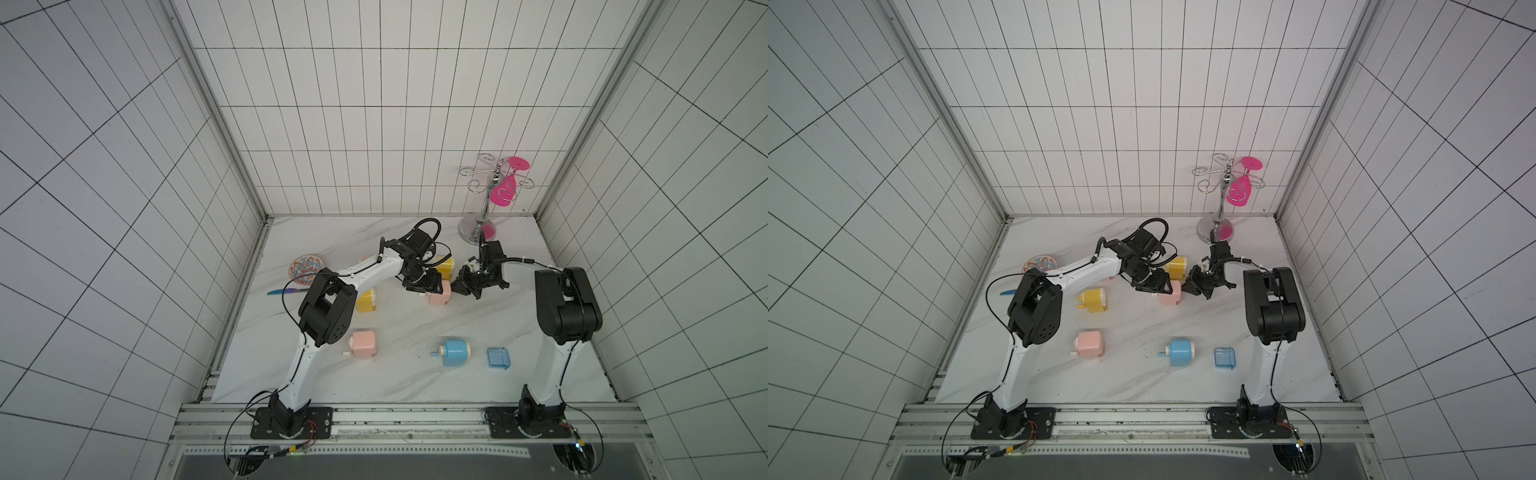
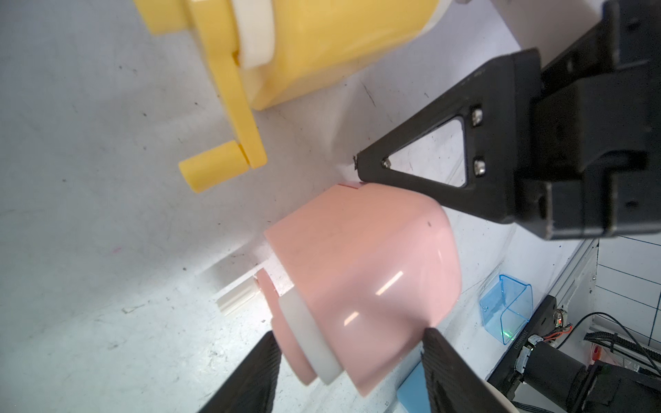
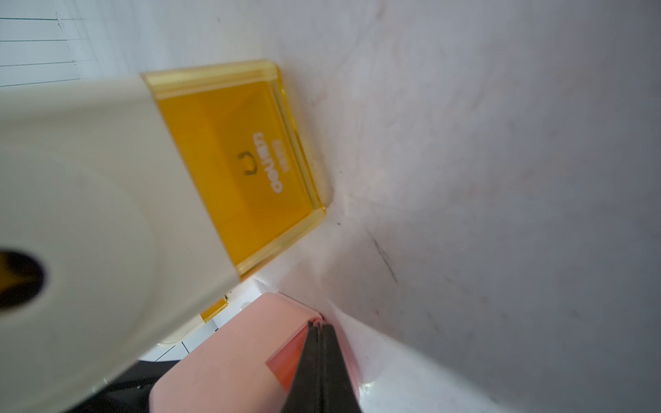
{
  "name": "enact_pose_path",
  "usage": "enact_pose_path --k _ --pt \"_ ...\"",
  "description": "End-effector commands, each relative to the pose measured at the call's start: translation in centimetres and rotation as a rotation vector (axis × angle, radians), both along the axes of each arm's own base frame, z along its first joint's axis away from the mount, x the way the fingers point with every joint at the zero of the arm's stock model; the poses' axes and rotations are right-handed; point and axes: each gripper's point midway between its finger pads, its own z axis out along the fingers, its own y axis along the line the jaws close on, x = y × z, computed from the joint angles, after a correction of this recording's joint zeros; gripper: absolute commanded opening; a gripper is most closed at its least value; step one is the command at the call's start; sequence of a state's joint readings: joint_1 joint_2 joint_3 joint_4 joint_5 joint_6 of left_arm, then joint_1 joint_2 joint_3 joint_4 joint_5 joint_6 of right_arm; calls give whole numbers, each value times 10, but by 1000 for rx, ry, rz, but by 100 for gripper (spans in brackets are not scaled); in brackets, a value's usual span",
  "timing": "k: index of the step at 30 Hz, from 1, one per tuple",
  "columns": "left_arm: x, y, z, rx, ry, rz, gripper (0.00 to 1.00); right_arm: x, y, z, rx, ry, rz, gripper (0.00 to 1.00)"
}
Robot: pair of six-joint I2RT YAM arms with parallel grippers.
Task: Put the tray back into the pencil sharpener
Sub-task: Close the container of the pencil sharpener.
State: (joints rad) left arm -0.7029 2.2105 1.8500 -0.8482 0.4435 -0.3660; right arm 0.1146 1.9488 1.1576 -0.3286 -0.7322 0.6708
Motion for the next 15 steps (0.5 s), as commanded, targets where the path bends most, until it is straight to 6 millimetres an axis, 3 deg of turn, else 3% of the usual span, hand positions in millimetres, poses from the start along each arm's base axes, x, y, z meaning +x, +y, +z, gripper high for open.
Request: enact_pose_path --k 1,8,15 --pt "4 3 -8 6 -5 0 66 -1 -13 12 -47 -14 -29 4" --pt "10 5 2 -4 -31 3 74 -2 -37 34 -122 -63 -52 9" --pt "23 8 34 -32 -109 6 84 -7 -51 56 -151 -96 -58 10"
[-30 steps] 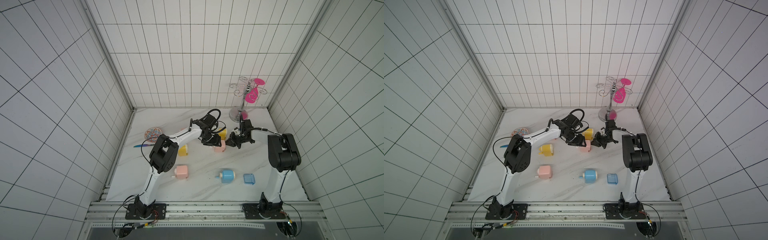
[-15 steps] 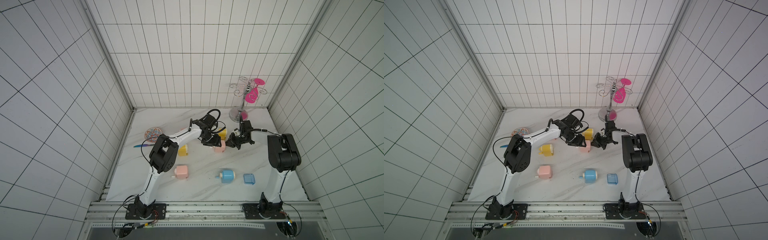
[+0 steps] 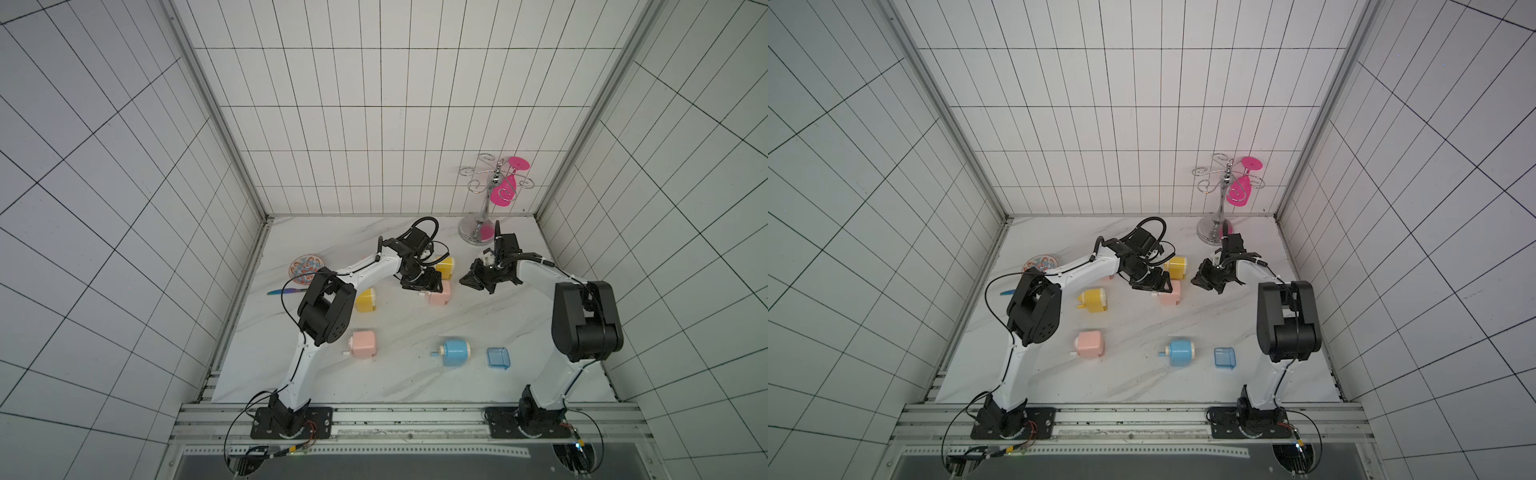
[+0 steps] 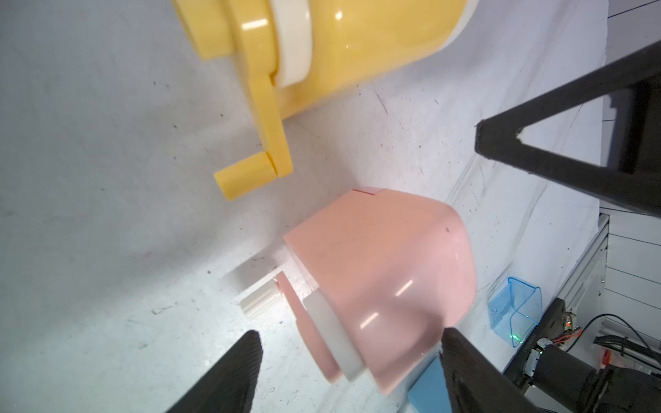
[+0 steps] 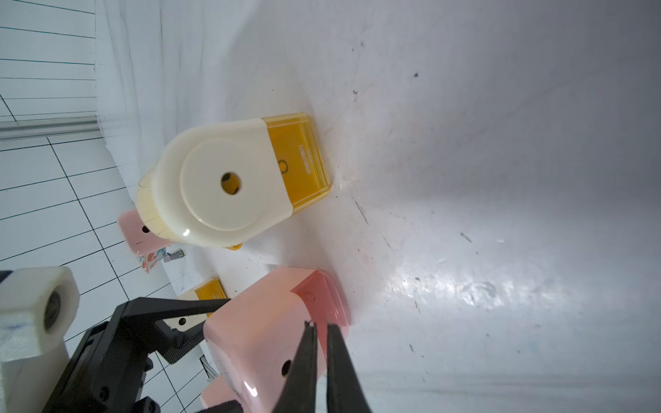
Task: Put the tray back into the pencil sharpener
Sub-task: Close the container of the pencil sharpener, then move the pencil sharpener to the center of the board.
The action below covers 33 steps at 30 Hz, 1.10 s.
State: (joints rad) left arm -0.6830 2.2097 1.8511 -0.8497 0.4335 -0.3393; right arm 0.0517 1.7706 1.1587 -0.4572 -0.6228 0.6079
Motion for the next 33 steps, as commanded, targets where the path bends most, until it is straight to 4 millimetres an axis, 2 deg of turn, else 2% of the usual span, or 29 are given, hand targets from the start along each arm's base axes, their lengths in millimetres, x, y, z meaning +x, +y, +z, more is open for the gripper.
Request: enact_pose_path --k 1,6,11,14,18,21,24,30,33 --pt "16 1 39 -42 -99 4 85 -7 -12 11 -41 -2 -4 10" --pt "24 14 77 -58 -179 31 86 -17 -22 25 -57 -19 -18 11" --pt "27 37 132 -55 -318 72 86 -34 -37 45 -140 -33 -47 16" --pt "20 53 167 -57 -429 82 85 -49 -50 57 -216 -41 -81 21" --pt "-9 69 201 -80 -552 57 84 -77 -64 59 -278 -16 -138 27" --pt "-38 77 209 -53 -641 24 85 -97 -67 59 -291 -3 -153 28" --pt "-71 79 208 -57 -696 -31 84 -118 -67 60 -290 5 -152 29" --pt "-127 81 185 -38 -751 -143 81 -154 -71 71 -300 -31 -175 29" --pt "-150 76 178 -87 -753 -207 81 -168 -72 74 -297 -47 -186 30"
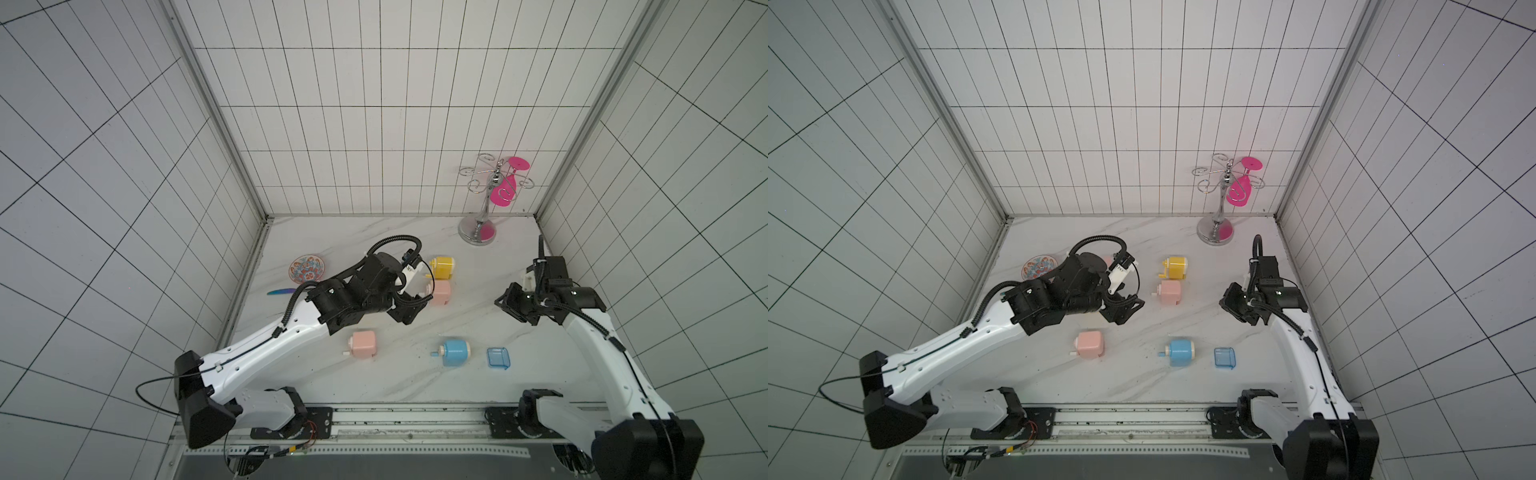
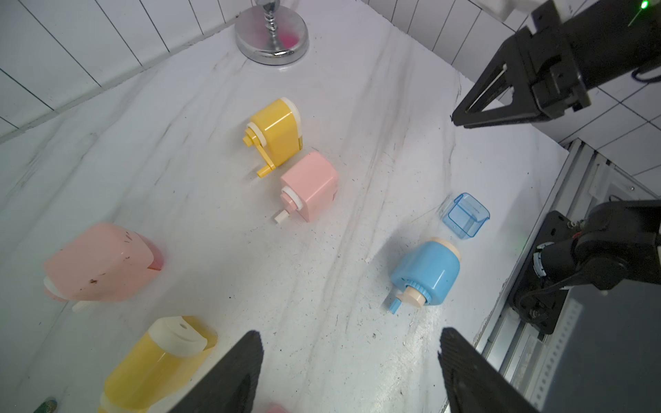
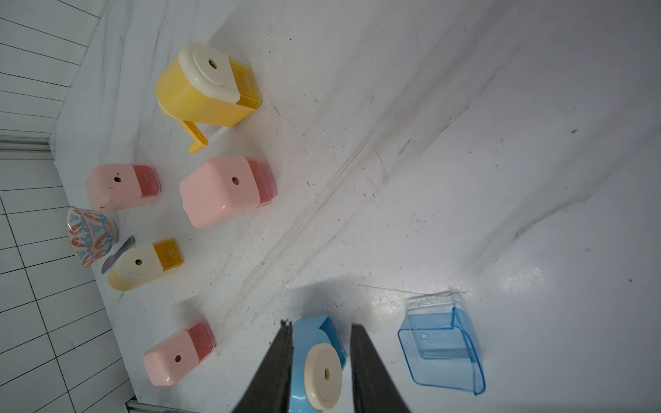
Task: Put the tray back into the pencil sharpener
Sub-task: Move the pencil sharpener to the center of the board.
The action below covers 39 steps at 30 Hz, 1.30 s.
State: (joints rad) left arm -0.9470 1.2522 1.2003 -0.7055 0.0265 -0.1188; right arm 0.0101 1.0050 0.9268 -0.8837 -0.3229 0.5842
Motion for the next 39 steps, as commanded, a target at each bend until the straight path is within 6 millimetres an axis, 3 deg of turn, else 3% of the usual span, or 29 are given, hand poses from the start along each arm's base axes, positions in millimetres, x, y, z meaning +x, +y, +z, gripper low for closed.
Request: enact_pose_path --k 1,6,13,22,30,39 --pt "-12 -5 10 -49 -80 -51 81 -28 -7 -15 -14 78 -40 30" --pt "-34 -19 8 -12 -204 -160 81 -43 -3 -17 11 89 -37 30" --pt "-46 -40 -27 336 -397 -386 81 -48 -4 -12 14 63 -49 30" --pt "-41 -66 -65 532 -393 -559 82 -49 -11 -13 -17 48 -61 30" --pt "-51 -95 -96 545 -276 -656 80 -44 -21 -10 -39 50 -47 30" --pt "-68 -114 -109 533 -231 -690 90 -41 -35 -7 -36 40 -75 30"
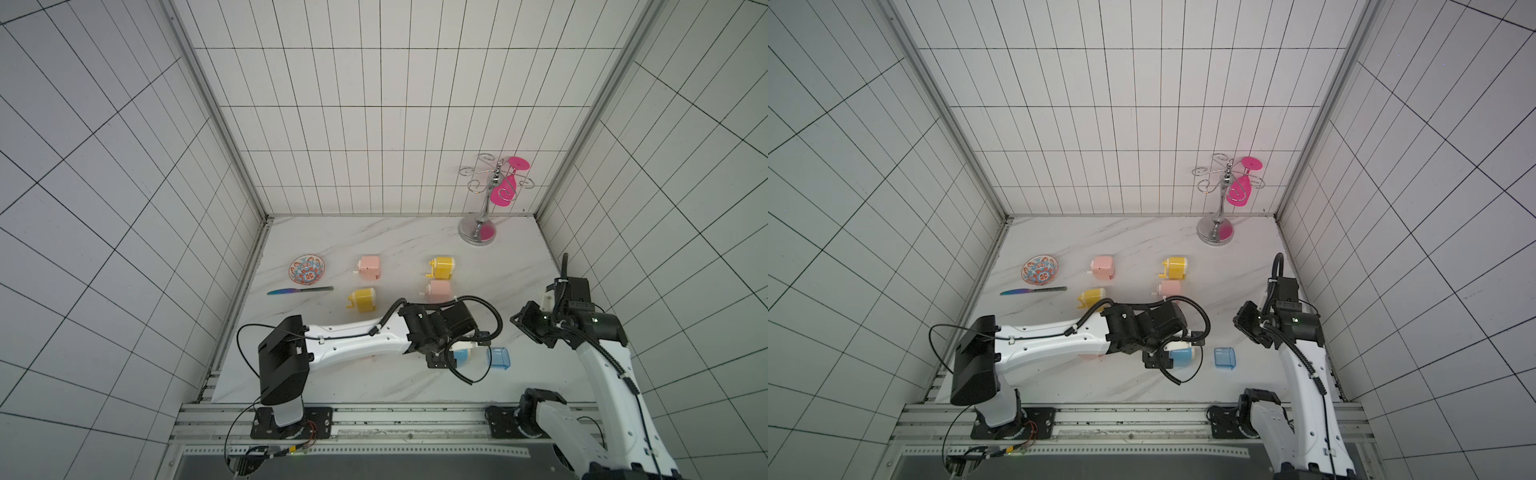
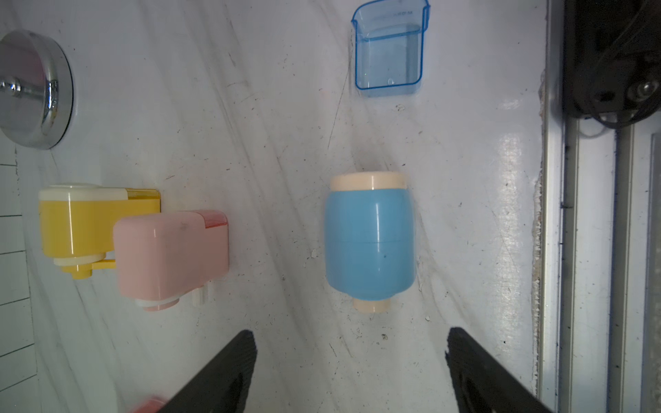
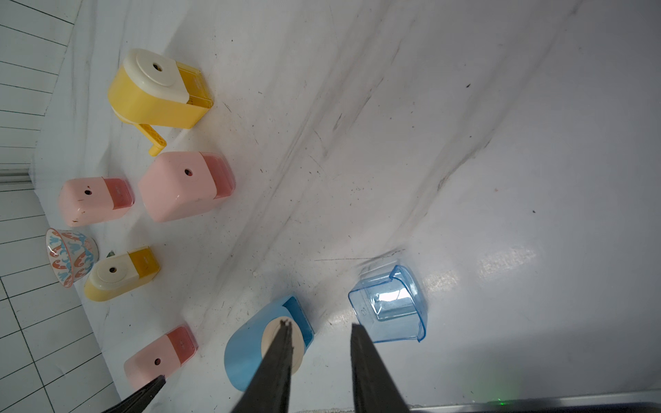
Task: Put the tray back into the pencil sharpener
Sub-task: Move the pencil sharpener to the center of the board.
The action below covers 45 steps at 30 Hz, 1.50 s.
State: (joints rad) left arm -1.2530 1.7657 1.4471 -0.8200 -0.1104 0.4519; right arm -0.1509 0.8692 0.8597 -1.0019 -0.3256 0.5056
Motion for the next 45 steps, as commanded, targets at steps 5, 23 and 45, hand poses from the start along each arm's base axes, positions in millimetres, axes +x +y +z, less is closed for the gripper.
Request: enact_pose_path --k 5,23,45 --pt "-11 -14 6 -31 25 -38 95 -5 -6 2 7 18 1 30" --pt "-5 -21 -10 15 24 -39 95 -9 -10 3 27 -4 -38 29" --pt "5 -37 -61 136 178 -54 78 -4 -11 -3 28 6 -35 29"
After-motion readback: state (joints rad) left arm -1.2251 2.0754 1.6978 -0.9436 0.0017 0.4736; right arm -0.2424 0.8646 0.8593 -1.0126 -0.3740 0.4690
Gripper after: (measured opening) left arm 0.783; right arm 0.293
